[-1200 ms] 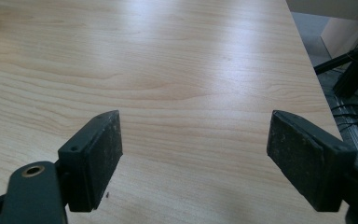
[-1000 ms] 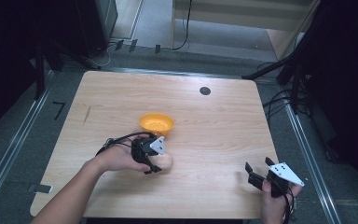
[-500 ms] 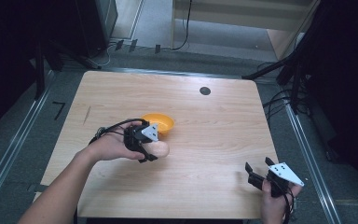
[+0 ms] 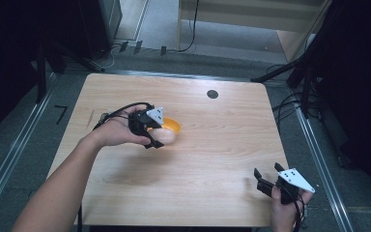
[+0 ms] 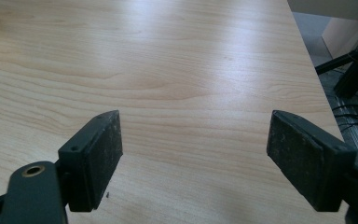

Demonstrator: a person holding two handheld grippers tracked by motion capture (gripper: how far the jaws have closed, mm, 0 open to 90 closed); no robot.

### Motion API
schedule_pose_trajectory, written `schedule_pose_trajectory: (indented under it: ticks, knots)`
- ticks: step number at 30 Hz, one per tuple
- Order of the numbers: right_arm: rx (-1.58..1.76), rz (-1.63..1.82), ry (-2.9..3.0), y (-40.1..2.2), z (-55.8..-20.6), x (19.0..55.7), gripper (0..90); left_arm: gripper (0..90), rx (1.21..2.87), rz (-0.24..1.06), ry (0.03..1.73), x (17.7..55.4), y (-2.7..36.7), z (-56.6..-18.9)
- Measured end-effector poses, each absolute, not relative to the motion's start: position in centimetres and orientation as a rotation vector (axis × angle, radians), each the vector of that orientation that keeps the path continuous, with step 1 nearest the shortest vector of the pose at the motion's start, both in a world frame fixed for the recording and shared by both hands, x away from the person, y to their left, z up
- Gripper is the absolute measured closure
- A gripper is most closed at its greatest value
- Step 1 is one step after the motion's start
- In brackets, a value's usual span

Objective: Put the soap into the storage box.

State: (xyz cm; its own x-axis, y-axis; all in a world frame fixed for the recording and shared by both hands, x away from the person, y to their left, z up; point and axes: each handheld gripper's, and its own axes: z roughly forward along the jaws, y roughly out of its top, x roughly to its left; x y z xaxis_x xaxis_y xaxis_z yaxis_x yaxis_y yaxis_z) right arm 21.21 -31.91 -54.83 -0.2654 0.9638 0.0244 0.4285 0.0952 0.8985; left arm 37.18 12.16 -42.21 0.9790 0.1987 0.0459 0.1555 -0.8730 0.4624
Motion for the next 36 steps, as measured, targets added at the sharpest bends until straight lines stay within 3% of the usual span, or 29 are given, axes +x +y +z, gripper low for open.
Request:
schedule_pose_trajectory:
  ticks: [16,33,36]
  knots:
    - [1.374,1.147,1.765,-32.1,-54.8,21.2,19.0,33.0,2.664,0.114,0.310,41.2,11.6,-43.1]
    - [1.379,1.142,1.766,-32.1,-54.8,21.2,19.4,32.3,2.711,0.104,0.346,42.1,11.7,-44.8]
    - [1.376,1.144,1.765,-32.1,-54.8,21.2,19.6,26.2,2.658,0.099,0.381,42.2,11.7,-44.0]
